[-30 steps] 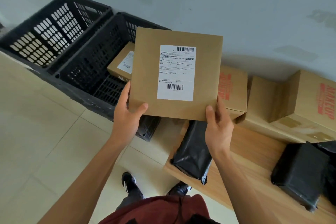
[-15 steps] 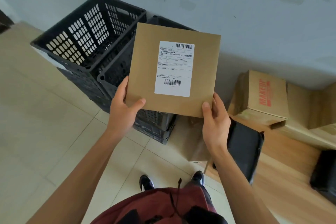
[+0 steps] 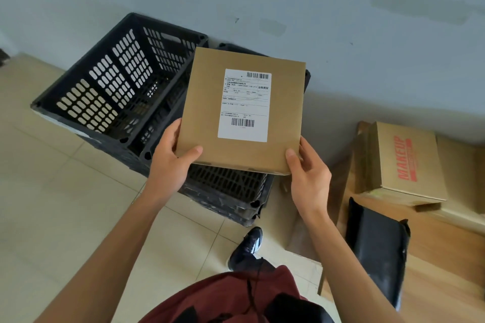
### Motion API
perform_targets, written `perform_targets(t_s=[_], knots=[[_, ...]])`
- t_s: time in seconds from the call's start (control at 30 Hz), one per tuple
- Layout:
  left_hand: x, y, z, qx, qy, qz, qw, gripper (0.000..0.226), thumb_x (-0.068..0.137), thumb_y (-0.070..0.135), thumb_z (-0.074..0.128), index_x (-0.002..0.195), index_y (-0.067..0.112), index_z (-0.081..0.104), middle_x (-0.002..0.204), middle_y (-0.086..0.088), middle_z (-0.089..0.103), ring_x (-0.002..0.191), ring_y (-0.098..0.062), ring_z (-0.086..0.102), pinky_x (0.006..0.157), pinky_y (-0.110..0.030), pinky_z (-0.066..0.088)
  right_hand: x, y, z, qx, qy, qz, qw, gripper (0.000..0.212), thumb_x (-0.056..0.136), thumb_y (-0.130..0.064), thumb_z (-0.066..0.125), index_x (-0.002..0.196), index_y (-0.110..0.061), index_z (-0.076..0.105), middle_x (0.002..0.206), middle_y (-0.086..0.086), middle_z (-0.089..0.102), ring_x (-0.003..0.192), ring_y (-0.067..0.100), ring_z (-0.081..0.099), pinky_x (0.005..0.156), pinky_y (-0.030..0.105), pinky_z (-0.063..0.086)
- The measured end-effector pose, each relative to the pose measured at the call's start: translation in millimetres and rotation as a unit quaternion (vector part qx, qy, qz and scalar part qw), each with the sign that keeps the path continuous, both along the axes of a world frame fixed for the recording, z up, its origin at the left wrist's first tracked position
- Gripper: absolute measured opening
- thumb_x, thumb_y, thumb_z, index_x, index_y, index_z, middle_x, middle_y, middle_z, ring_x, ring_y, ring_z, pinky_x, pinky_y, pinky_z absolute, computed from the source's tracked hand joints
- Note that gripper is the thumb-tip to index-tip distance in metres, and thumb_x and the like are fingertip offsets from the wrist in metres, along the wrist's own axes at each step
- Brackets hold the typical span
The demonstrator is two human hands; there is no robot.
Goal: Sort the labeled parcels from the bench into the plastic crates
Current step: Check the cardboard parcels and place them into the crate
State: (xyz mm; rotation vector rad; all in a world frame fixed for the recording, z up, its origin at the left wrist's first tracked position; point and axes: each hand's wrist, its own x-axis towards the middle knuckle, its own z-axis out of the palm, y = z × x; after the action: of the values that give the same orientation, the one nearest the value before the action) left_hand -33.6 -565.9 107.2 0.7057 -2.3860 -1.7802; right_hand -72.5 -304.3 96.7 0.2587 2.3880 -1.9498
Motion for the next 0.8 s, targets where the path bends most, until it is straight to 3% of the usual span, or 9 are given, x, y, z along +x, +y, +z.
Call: perform_targets(t_s=[0.13,0.27,0.37,0.47,0.53,0.6,0.7,0.8], knots=[[-37,-19,-10,-0.045,-0.034,-0.035,0.998,0.071,0.096,0.016,0.072,0.158,0.033,0.040,0.141,0.014,0.062,0.129,-0.009,0.060,0.112,-0.039,0.049,-36,-11,-20,0.000,-0.012,-0.006,1.000,0.040,0.106,-0.021,0.059,0.147,-0.020,0.058,0.121,-0.026,0.069,0.107,-0.015,0.064,0.086,0.003,0.049],[-62,-35,-26,-0.058,-0.068,-0.026,0.996,0.075,0.093,0.029,0.074,0.159,0.033,0.038,0.144,0.013,0.060,0.131,-0.011,0.059,0.114,-0.044,0.048,-58,-26,-38,0.017,-0.052,0.005,0.998,0.047,0.107,-0.029,0.057,0.153,-0.021,0.052,0.129,-0.018,0.068,0.111,-0.014,0.062,0.094,0.007,0.051],[-78,-42,-36,-0.066,-0.093,-0.046,0.992,0.075,0.090,0.040,0.071,0.158,0.035,0.038,0.145,0.014,0.059,0.133,-0.010,0.057,0.115,-0.045,0.046,-68,-36,-45,0.041,-0.072,0.002,0.997,0.047,0.108,-0.030,0.054,0.155,-0.024,0.049,0.132,-0.018,0.066,0.115,-0.008,0.063,0.097,0.010,0.050],[-99,-48,-42,-0.072,-0.107,-0.047,0.991,0.072,0.099,0.025,0.069,0.162,0.030,0.034,0.151,0.013,0.054,0.135,-0.006,0.052,0.118,-0.034,0.039,-79,-50,-51,0.069,-0.087,0.000,0.994,0.049,0.110,-0.031,0.049,0.158,-0.025,0.042,0.142,-0.012,0.063,0.123,0.004,0.061,0.104,0.018,0.048],[-113,-56,-48,-0.078,-0.114,-0.055,0.989,0.073,0.100,0.023,0.067,0.163,0.029,0.031,0.154,0.012,0.051,0.138,-0.006,0.049,0.118,-0.031,0.038,-87,-59,-54,0.081,-0.100,-0.006,0.992,0.050,0.111,-0.030,0.046,0.160,-0.025,0.037,0.144,-0.011,0.061,0.121,0.005,0.060,0.100,0.018,0.047],[-126,-63,-56,-0.086,-0.118,-0.071,0.987,0.073,0.102,0.025,0.066,0.164,0.029,0.028,0.159,0.010,0.046,0.144,-0.010,0.045,0.123,-0.038,0.035,-94,-69,-58,0.091,-0.117,-0.014,0.989,0.051,0.112,-0.030,0.043,0.162,-0.025,0.033,0.141,-0.012,0.060,0.112,0.003,0.060,0.096,0.018,0.046],[-149,-66,-65,-0.114,-0.132,-0.099,0.980,0.071,0.107,0.022,0.058,0.166,0.023,0.020,0.167,0.005,0.032,0.153,-0.014,0.031,0.126,-0.032,0.023,-108,-84,-63,0.096,-0.151,-0.031,0.983,0.052,0.113,-0.027,0.039,0.164,-0.023,0.027,0.115,-0.023,0.059,0.086,-0.006,0.061,0.075,0.006,0.045],[-172,-64,-80,-0.143,-0.124,-0.147,0.971,0.067,0.109,0.020,0.051,0.167,0.018,0.016,0.171,-0.001,0.022,0.158,-0.018,0.021,0.129,-0.037,0.018,-121,-99,-70,0.099,-0.179,-0.051,0.978,0.053,0.114,-0.024,0.035,0.165,-0.022,0.021,0.099,-0.024,0.057,0.073,0.002,0.058,0.058,0.006,0.045]])
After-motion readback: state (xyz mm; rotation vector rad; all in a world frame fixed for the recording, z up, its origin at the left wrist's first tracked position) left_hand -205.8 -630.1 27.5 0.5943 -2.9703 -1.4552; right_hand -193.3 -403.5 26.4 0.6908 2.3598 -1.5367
